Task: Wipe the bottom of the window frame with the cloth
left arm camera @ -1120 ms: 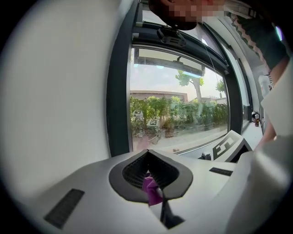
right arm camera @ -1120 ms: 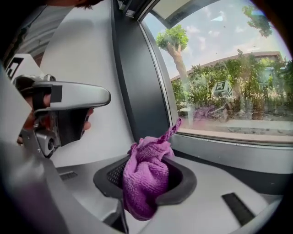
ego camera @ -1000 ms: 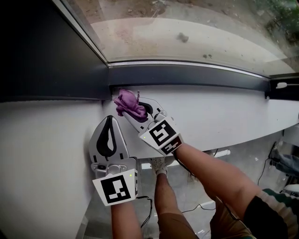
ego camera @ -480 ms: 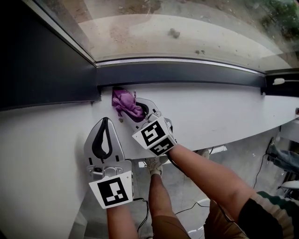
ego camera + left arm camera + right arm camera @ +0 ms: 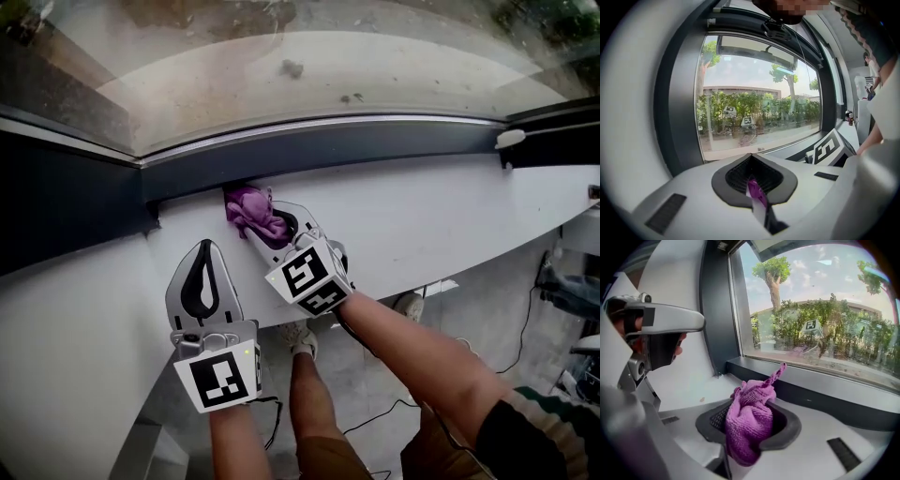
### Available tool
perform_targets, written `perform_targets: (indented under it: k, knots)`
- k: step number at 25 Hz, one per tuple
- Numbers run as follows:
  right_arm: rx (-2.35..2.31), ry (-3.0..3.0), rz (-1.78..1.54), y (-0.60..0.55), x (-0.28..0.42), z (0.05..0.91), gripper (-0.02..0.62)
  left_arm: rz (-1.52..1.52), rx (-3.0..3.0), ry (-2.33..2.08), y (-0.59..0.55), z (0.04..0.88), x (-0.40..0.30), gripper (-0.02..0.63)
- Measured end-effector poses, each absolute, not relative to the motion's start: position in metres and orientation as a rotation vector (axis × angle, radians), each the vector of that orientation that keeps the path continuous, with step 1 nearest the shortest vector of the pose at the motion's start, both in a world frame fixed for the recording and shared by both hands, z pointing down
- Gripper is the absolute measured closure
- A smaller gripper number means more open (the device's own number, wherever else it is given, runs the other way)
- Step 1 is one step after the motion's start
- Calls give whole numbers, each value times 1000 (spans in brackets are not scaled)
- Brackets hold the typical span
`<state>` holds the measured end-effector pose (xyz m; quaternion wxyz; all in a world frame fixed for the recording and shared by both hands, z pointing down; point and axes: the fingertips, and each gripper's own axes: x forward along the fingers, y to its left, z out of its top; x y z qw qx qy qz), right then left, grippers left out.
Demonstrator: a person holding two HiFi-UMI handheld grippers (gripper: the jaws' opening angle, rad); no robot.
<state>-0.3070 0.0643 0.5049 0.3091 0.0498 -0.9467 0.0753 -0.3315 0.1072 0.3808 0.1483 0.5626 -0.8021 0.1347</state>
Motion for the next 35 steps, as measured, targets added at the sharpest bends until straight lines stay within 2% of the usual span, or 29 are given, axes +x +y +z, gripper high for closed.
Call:
perform_targets:
  k: [35]
  knots:
    - [513, -2442, 355, -112, -67, 503, 446, 395, 1955, -2055, -73, 367, -115, 600]
